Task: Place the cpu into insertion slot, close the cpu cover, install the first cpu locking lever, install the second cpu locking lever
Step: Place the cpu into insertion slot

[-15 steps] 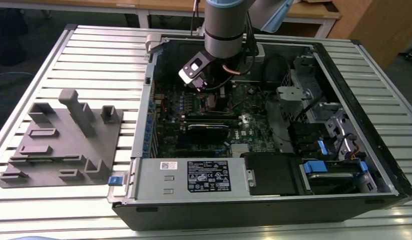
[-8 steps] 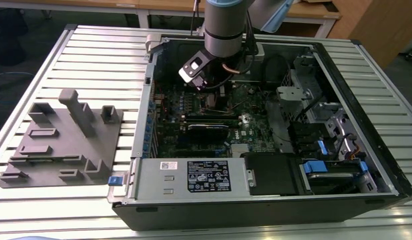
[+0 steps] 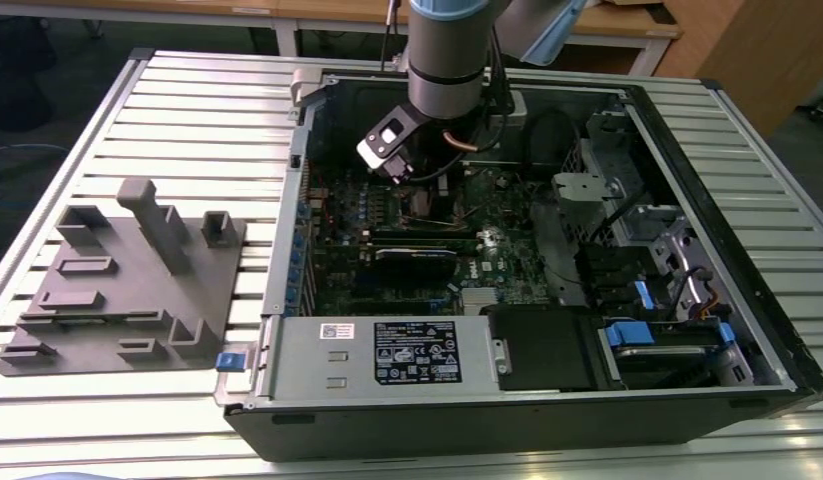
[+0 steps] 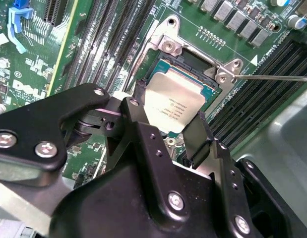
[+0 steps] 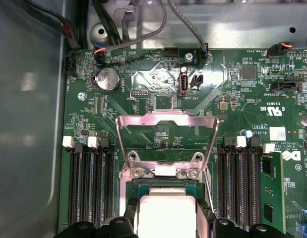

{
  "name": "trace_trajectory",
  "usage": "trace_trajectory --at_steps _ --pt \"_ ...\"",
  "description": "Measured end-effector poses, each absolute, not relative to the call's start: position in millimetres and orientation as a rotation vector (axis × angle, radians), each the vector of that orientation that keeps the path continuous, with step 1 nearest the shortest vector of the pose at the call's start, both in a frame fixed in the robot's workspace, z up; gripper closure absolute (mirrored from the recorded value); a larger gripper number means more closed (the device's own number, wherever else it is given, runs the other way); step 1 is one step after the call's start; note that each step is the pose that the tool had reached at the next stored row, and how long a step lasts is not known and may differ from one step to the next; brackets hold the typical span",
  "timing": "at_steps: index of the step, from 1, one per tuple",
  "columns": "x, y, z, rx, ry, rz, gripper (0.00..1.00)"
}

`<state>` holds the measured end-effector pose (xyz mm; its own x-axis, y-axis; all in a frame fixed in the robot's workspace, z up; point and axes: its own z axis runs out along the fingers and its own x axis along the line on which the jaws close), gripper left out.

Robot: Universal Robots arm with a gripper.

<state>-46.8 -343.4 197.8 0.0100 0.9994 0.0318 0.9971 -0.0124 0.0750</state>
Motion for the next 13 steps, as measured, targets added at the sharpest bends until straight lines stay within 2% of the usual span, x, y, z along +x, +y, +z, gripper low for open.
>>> trace_trajectory --at_steps 13 --pt "-47.1 -342.9 193.3 2.207 2.188 0.117 0.46"
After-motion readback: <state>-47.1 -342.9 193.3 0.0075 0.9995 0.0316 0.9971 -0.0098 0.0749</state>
